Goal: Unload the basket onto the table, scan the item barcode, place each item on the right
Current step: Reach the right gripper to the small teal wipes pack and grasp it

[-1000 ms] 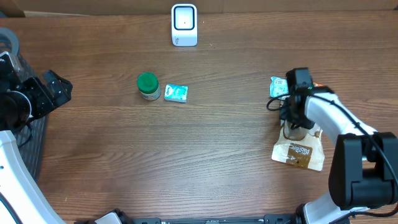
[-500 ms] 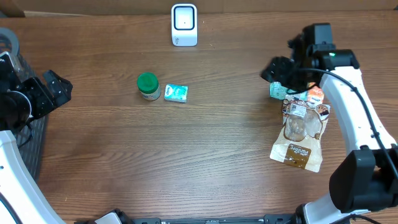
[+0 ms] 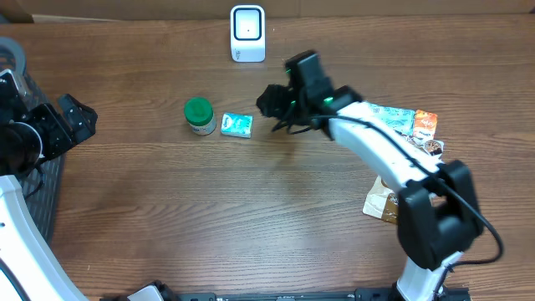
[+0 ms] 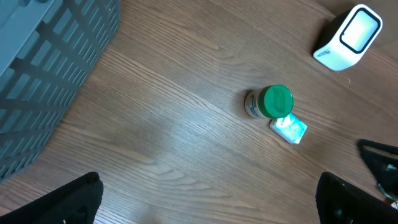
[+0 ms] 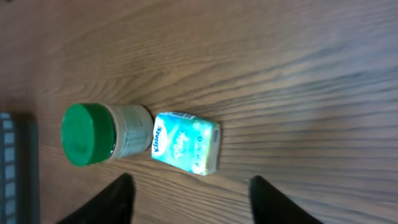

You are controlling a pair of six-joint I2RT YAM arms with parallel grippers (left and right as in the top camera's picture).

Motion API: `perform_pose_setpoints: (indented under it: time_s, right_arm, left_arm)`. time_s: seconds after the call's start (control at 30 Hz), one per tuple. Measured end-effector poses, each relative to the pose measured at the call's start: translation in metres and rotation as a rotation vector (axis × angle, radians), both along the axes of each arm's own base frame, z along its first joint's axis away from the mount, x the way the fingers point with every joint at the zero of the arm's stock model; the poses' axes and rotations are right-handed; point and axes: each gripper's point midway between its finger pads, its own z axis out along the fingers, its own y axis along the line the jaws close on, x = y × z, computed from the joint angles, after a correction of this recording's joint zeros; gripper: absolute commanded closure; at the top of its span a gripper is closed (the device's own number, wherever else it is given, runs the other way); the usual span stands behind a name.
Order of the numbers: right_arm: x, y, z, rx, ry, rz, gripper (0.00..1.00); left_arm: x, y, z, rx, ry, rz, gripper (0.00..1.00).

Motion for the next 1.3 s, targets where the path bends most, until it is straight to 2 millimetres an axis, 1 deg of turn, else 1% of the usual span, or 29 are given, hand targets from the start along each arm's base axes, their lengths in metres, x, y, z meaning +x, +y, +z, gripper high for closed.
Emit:
perform_pose_setpoints:
  time_s: [0.03, 0.1, 0.3, 0.5, 0.6, 0.7, 0.83, 0.93, 1.03, 1.17, 1.27, 1.3]
  right_arm:
    - [0.000, 0.005, -0.006, 0.001, 0.006, -0.012, 0.54]
    - [0.000, 0.014, -0.019, 0.000, 0.024, -0.036, 0.54]
    - [0.001, 0.033, -0.053, -0.008, 0.042, -0.053, 0.55]
    - [-0.008, 0.051, -0.086, -0.021, 0.069, -0.029, 0.65]
    - [-0.011, 0.055, -0.098, -0.030, 0.085, -0.022, 0.74]
    - [-0.012, 0.055, -0.100, -0.030, 0.089, -0.021, 0.81]
    - [-0.012, 0.056, -0.100, -0.030, 0.086, -0.022, 0.96]
    - [-0.013, 0.055, -0.101, -0.040, 0.085, -0.009, 0.96]
    - [-0.018, 0.051, -0.101, -0.073, 0.099, 0.023, 0.96]
    - [-0.037, 0.041, -0.095, -0.133, 0.148, 0.148, 0.96]
    - [-0.055, 0.025, -0.088, -0.185, 0.190, 0.287, 0.96]
    - [-0.060, 0.018, -0.083, -0.206, 0.186, 0.345, 0.96]
  left_arm:
    - [0.000, 0.000, 0.000, 0.000, 0.000, 0.000, 0.00]
    - [0.000, 0.000, 0.000, 0.000, 0.000, 0.000, 0.00]
    - [0.000, 0.000, 0.000, 0.000, 0.000, 0.000, 0.01]
    - [0.000, 0.000, 0.000, 0.000, 0.000, 0.000, 0.00]
    - [0.000, 0.000, 0.000, 0.000, 0.000, 0.000, 0.00]
    - [0.000, 0.000, 0.000, 0.000, 0.000, 0.000, 0.00]
    - [0.000, 0.000, 0.000, 0.000, 0.000, 0.000, 0.00]
    - [0.000, 0.000, 0.000, 0.000, 0.000, 0.000, 0.00]
    - [0.000, 0.000, 0.000, 0.000, 0.000, 0.000, 0.01]
    - [0.000, 0.000, 0.000, 0.000, 0.000, 0.000, 0.00]
    - [0.000, 0.000, 0.000, 0.000, 0.000, 0.000, 0.01]
    - [0.000, 0.000, 0.000, 0.000, 0.000, 0.000, 0.01]
